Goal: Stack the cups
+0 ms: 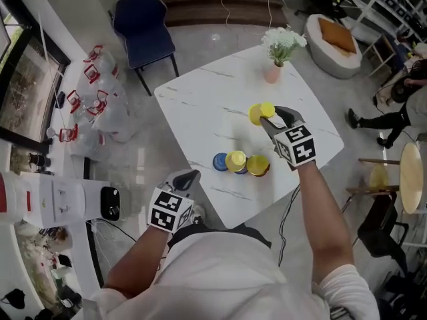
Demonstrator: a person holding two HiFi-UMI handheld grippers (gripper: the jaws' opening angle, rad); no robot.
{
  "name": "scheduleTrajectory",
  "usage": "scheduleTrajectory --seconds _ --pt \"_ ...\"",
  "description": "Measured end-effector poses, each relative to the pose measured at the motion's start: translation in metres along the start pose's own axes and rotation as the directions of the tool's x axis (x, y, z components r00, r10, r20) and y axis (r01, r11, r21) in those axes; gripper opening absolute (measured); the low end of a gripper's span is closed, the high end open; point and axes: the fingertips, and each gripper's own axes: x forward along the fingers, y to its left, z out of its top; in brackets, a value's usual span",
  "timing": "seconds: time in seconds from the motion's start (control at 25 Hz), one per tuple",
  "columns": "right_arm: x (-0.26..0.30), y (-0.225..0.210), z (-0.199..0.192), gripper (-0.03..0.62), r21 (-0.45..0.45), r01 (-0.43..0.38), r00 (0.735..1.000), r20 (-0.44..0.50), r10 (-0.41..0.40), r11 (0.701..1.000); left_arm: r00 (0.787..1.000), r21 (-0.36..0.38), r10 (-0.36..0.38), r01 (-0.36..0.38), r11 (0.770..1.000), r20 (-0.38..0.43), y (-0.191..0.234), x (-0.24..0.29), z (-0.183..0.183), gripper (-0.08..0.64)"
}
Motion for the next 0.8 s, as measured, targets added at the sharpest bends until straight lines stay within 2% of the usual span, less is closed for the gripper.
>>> scheduleTrajectory --seconds 0.16,0.36,0.56,0.8 --pt "-0.042 0.021 -0.002 0.215 0.026 0.016 1.000 -0.024 -0.015 1.000 0.998 0.039 -0.059 0.059 0.997 0.002 -0.005 0.001 0.004 0.009" --pt "-0.077 0.061 -0.024 0.215 0.055 0.021 0.994 -0.108 -0.015 0.998 0.992 0.087 -0.127 0.128 0.988 -0.013 -0.011 -0.001 0.001 0.009" --pt "-0.081 0.094 -0.041 0.215 0.086 0.021 0.990 -0.143 -0.008 0.996 0.985 0.123 -0.172 0.173 0.977 -0.016 -0.013 -0.002 0.001 0.009" --pt "-0.078 0.109 -0.045 0.215 0.067 0.046 0.984 -0.173 -0.033 0.997 0.979 0.136 -0.201 0.202 0.970 -0.019 -0.014 -0.010 -0.005 0.009"
